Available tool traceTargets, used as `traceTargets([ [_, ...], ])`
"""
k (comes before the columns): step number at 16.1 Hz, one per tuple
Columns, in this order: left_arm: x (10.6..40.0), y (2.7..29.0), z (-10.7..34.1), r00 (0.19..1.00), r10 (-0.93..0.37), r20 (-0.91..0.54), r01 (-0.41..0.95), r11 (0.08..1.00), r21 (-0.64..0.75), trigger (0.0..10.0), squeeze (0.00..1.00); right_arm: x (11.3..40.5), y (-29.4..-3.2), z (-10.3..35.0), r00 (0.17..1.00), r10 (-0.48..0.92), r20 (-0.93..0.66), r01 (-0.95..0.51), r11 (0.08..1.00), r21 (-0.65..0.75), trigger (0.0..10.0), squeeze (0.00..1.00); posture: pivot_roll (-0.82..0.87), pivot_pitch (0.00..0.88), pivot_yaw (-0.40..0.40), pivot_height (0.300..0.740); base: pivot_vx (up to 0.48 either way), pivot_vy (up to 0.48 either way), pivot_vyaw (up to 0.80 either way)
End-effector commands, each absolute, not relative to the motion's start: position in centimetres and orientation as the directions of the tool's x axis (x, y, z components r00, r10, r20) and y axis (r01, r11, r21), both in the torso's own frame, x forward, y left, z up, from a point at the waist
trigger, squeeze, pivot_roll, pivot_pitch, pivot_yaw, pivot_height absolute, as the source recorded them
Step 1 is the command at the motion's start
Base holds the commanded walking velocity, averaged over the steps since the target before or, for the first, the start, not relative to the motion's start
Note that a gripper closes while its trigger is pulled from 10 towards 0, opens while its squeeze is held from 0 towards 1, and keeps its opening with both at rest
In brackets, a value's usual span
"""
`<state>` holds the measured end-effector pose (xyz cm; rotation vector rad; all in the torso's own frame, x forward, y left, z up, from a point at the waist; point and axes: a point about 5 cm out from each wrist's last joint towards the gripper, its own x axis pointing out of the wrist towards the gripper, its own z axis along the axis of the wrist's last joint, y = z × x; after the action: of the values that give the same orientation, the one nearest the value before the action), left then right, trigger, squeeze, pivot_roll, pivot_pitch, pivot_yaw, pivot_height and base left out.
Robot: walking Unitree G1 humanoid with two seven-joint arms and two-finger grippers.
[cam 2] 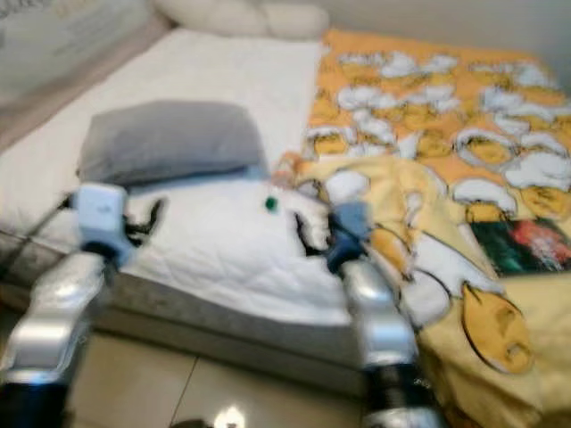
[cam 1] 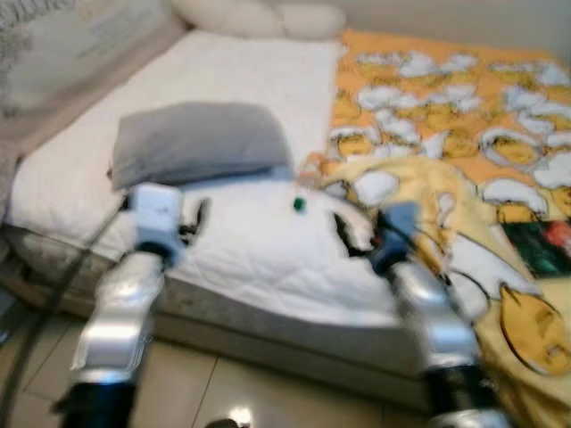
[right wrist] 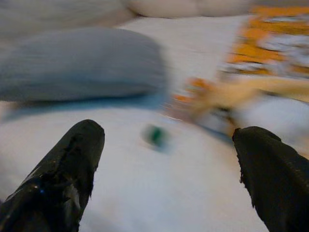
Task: Clean up the room
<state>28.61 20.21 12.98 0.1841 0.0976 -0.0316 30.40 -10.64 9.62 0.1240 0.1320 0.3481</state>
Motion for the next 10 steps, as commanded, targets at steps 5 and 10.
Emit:
traceTargets([
  [5, 28.92, 19.17, 13.49, 0.995, -0.066, -0.075, 0.079, 0.98, 0.184, 10.0, 0.0, 30.35, -11.73, 9.66, 0.929, 0.348, -0.129, -0.338, 0.936, 0.094, 10.0, 0.0, -0.04, 0.0, -0.014, 0.74, 0.315, 0.0, 0.0],
  [10, 28.9, 19.0, 13.36, 0.994, -0.082, -0.077, 0.095, 0.977, 0.188, 10.0, 0.0, 30.4, -11.54, 9.71, 0.925, 0.355, -0.132, -0.345, 0.934, 0.093, 10.0, 0.0, -0.04, 0.0, -0.013, 0.74, 0.311, 0.0, 0.32],
])
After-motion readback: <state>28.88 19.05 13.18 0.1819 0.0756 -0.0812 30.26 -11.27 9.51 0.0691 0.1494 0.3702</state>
